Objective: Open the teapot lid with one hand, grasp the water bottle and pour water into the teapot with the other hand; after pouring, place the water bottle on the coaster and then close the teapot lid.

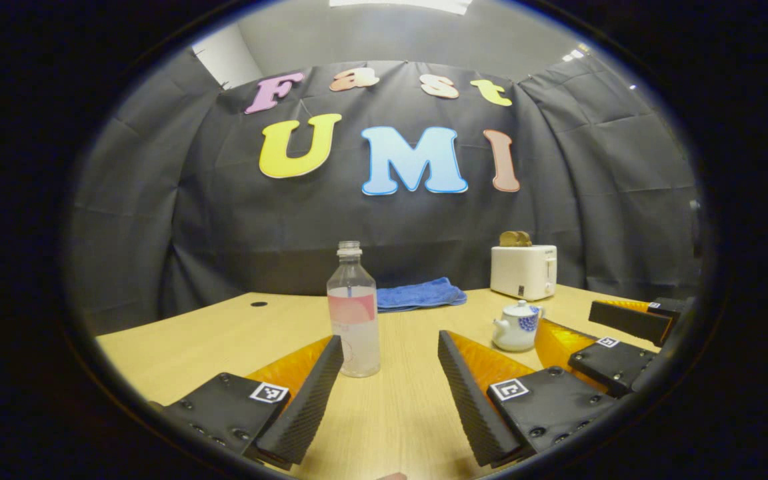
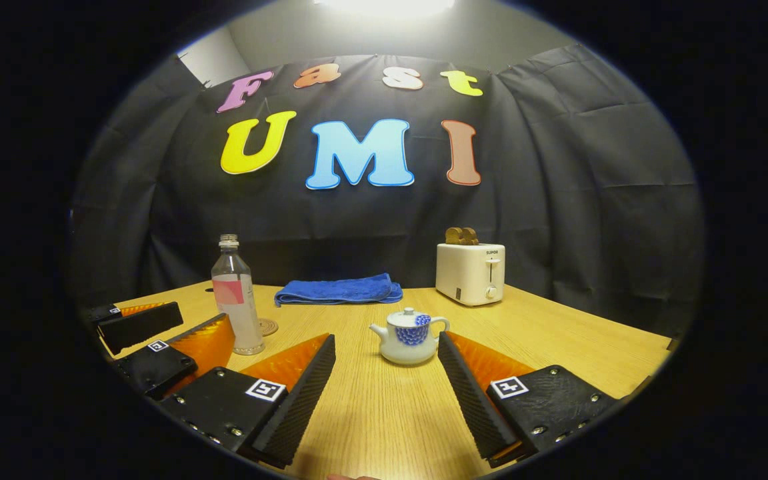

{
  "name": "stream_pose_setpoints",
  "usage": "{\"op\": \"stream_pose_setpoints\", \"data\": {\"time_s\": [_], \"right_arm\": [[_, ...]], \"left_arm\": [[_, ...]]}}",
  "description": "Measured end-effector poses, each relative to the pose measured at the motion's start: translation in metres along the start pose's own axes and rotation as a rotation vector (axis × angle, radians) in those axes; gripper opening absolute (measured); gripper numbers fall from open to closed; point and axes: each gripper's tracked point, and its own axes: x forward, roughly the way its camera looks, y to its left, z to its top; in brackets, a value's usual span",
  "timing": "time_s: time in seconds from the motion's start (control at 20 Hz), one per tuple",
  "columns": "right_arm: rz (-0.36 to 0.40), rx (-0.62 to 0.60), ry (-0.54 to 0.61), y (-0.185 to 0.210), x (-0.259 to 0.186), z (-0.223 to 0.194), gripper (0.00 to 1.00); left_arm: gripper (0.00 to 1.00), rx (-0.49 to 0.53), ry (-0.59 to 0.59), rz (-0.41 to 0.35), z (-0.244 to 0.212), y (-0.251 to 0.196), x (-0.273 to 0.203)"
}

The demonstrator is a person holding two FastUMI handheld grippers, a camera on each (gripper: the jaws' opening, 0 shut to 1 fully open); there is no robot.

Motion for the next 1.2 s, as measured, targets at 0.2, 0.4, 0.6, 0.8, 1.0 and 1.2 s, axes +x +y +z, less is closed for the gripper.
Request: {"op": "stream_pose_setpoints", "data": {"time_s": [0.2,0.4,0.6,0.8,1.0,1.2], "right_arm": [[-0.032,0.001,-0.025,-0.013,0.021,0.016,0.96],[-0.025,0.059,-0.009,-0.018,0.052,0.020,0.96],[-0.058,0.022,0.019,-0.031,0.082,0.017,0.96],[-0.049,0.054,0.079,-0.032,0.110,0.005,0.96],[-0.057,0.012,0.086,-0.034,0.130,0.003,0.96],[-0.037,-0.011,0.153,-0.031,0.144,-0.014,0.76]], "left_arm": [[1.00,-0.015,-0.009,-0.002,0.011,0.011,0.016],[1.00,-0.037,-0.006,0.035,0.017,0.029,0.036],[0.99,-0.032,0.002,0.058,0.018,0.037,0.050],[0.99,-0.027,0.017,0.054,0.015,0.039,0.063],[0.99,-0.044,0.032,0.066,0.014,0.049,0.071],[0.99,-0.030,0.023,0.072,0.020,0.053,0.073]]}}
